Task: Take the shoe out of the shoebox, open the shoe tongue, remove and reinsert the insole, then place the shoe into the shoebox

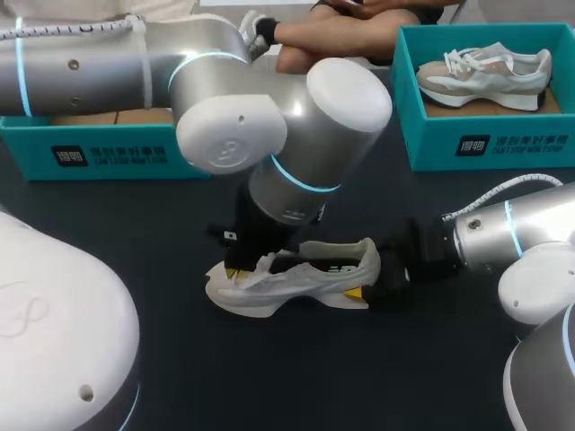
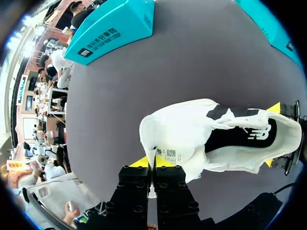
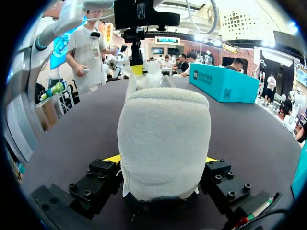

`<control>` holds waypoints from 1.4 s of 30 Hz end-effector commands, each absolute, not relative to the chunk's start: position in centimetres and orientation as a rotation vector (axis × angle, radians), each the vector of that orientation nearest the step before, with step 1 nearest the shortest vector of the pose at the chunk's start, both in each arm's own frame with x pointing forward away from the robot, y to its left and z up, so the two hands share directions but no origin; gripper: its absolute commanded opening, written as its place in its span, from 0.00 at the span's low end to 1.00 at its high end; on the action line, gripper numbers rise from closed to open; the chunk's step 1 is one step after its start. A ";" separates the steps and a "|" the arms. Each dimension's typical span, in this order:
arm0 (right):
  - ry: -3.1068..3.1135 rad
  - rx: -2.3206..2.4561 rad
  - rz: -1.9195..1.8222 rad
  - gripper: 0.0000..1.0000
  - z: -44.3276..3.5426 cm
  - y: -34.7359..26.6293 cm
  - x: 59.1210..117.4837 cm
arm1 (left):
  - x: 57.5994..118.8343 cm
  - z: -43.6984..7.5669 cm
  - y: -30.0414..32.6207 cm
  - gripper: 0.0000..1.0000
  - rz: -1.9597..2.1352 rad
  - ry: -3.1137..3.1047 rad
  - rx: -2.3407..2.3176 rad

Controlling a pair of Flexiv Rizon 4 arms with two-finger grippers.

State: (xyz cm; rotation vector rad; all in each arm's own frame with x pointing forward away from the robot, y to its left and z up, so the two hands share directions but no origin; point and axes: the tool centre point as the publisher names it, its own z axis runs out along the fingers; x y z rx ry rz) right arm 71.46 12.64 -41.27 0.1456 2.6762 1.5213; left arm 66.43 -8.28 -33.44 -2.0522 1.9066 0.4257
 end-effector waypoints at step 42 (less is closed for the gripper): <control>2.679 0.149 1.512 0.00 -41.8 13.0 71.6 | 68.9 -27.9 -6.0 1.00 0.299 1.931 -2.136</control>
